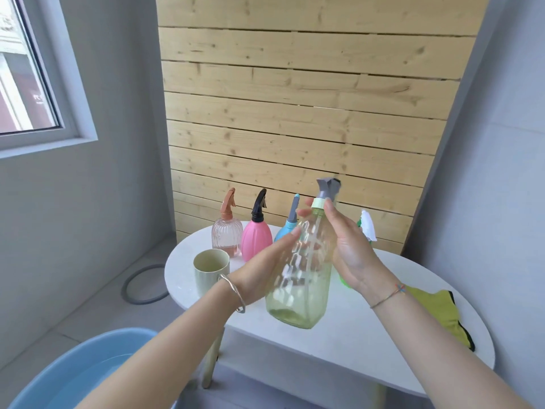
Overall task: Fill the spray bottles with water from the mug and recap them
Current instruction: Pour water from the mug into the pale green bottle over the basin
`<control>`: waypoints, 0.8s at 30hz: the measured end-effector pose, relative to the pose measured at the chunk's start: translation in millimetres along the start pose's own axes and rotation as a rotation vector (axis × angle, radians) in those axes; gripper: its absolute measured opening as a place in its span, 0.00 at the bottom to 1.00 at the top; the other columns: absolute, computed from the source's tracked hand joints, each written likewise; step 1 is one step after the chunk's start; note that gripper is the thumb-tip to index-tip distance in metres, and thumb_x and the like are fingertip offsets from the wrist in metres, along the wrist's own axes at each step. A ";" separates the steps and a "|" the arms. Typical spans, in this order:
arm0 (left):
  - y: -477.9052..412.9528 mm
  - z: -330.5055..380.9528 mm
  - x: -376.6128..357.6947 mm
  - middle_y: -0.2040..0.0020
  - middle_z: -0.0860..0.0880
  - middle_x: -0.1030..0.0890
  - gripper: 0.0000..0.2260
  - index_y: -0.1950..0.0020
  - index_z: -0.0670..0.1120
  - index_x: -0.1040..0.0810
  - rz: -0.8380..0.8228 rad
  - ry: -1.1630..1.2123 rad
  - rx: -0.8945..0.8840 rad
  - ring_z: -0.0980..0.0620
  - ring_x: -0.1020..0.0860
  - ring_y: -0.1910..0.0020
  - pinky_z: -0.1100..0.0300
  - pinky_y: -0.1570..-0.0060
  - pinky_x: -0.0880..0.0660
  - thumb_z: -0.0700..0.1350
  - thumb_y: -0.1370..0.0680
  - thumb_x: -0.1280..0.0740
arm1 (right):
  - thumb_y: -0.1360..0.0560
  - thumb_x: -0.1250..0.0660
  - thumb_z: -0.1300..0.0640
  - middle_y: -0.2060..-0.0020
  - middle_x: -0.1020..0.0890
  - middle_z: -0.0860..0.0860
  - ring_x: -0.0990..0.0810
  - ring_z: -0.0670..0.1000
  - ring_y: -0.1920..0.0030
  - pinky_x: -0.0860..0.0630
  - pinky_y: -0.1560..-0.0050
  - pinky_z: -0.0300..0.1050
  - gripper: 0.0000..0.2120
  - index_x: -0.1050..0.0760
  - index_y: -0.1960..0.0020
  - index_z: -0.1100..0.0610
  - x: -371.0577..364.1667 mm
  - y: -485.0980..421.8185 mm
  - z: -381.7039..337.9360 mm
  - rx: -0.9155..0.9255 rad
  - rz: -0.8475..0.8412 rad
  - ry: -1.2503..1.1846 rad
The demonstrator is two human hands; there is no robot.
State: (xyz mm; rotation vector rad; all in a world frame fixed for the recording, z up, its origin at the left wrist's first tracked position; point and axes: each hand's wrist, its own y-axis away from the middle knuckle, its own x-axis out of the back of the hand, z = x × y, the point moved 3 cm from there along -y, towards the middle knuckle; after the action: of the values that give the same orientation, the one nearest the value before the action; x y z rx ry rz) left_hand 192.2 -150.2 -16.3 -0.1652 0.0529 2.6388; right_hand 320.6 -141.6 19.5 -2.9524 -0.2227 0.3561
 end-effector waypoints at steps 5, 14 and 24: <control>1.5 2.2 -1.4 0.42 0.51 0.21 0.28 0.40 0.54 0.27 0.176 -0.265 -0.103 0.58 0.20 0.46 0.62 0.46 0.24 0.71 0.32 0.35 | 0.24 0.38 0.46 0.52 0.16 0.50 0.19 0.52 0.53 0.21 0.52 0.52 0.14 0.25 0.48 0.56 -4.9 0.9 2.1 0.118 0.112 -0.013; 2.1 6.0 -2.4 0.38 0.61 0.23 0.26 0.34 0.59 0.30 0.148 -0.254 -0.132 0.65 0.26 0.40 0.65 0.43 0.30 0.69 0.28 0.37 | 0.32 0.30 0.39 0.52 0.19 0.54 0.21 0.54 0.51 0.26 0.42 0.55 0.22 0.21 0.48 0.55 -3.1 -1.6 -0.5 0.133 0.065 -0.021; 1.2 11.0 -2.0 0.42 0.57 0.24 0.26 0.35 0.51 0.30 0.418 -0.388 -0.379 0.64 0.27 0.40 0.72 0.45 0.32 0.64 0.27 0.41 | 0.36 0.27 0.39 0.53 0.20 0.53 0.22 0.54 0.51 0.28 0.39 0.54 0.25 0.20 0.48 0.55 -5.5 -5.2 -1.9 0.156 0.060 -0.102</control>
State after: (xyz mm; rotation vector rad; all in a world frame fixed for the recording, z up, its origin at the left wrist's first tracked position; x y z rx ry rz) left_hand 192.3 -151.4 -5.1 0.2636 -0.6058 3.0179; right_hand 315.1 -137.7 23.4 -2.7952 -0.1132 0.5088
